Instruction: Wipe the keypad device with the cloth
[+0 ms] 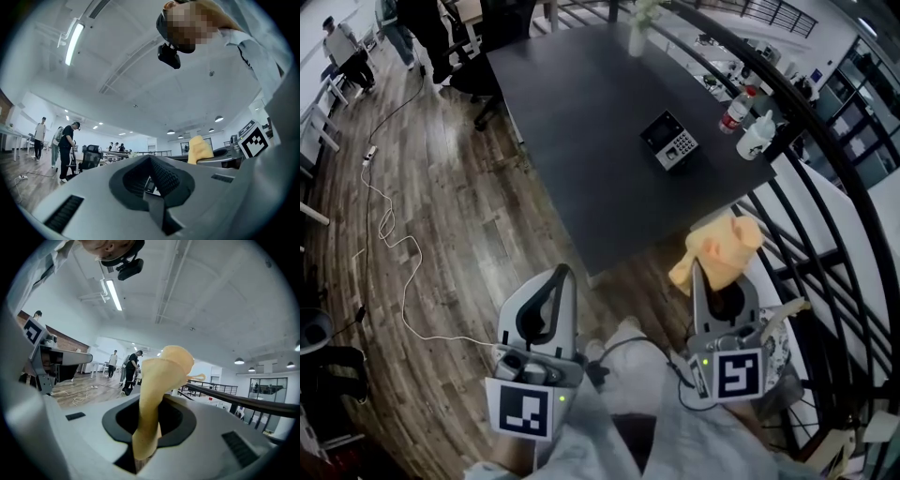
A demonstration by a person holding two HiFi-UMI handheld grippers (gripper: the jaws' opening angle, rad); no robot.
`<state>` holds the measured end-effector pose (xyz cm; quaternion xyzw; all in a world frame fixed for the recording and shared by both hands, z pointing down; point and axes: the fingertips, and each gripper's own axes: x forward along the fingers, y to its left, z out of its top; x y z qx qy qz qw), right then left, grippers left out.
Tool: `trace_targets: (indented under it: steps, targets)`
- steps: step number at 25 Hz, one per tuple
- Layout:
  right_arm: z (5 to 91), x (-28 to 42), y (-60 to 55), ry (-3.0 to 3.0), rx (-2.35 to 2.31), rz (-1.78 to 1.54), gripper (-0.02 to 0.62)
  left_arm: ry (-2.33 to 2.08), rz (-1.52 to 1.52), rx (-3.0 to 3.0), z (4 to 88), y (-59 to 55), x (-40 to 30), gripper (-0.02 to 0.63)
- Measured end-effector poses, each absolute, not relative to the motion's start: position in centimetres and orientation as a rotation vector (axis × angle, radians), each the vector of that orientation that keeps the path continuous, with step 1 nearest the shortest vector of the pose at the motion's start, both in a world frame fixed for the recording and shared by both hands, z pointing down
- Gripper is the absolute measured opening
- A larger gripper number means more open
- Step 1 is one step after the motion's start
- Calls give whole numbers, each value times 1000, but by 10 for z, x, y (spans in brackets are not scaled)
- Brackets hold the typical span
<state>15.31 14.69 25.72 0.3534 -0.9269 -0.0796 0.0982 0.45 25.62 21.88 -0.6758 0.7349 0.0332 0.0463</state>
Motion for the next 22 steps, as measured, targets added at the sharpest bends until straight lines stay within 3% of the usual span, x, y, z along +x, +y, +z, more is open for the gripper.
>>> trace_targets:
  steps: [22]
  targets:
    - [262, 77, 46, -2851, 859, -240, 71, 2364, 75, -1881, 212, 176, -54, 12]
